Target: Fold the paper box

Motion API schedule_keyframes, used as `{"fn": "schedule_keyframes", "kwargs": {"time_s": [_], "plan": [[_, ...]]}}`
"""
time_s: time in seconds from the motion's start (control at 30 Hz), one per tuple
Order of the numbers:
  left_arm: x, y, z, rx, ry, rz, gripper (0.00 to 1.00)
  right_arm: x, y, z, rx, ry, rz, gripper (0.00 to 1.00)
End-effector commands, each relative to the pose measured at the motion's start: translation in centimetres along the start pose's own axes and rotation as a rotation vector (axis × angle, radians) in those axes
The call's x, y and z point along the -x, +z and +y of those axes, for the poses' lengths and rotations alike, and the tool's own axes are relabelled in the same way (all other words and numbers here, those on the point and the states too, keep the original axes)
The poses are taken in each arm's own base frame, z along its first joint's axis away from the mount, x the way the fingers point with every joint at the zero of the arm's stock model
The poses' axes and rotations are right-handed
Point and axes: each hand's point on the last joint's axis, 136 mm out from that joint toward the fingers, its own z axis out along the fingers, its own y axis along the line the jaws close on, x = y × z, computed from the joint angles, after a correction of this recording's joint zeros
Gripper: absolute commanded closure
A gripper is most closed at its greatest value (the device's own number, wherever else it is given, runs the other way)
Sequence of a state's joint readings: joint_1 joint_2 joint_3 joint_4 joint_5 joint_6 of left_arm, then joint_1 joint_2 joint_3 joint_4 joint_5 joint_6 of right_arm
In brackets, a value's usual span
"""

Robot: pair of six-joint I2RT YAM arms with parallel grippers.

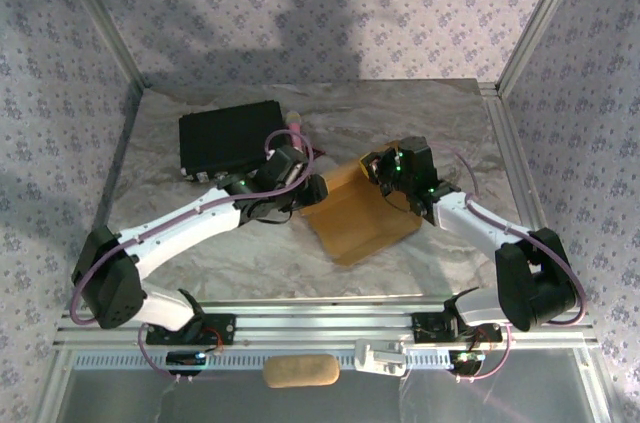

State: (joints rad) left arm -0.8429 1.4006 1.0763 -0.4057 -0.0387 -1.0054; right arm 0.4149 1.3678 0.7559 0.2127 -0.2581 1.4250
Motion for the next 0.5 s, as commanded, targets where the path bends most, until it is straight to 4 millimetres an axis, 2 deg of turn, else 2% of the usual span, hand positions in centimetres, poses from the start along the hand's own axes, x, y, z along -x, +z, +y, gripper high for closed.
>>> {"fn": "schedule_keyframes", "kwargs": {"time_s": [0.0,0.3,0.47], "plan": [[1.4,0.1,0.1,-0.024,-0.098,-0.063,0.50,0.1,-0.2,-1.8,-0.052,0.013,-0.015,1.00],[2.1,2.2,-1.3,-0.115,-0.195,-0.049,0.48,0.1,-0.3,-1.8,-0.038,0.023,-0.017,1.00],[2.8,2.6,-2.1,-0.146,-0.234,-0.064,0.49,-0.1,-0.6,-1.9,-0.033,0.026,-0.018,1.00]]}}
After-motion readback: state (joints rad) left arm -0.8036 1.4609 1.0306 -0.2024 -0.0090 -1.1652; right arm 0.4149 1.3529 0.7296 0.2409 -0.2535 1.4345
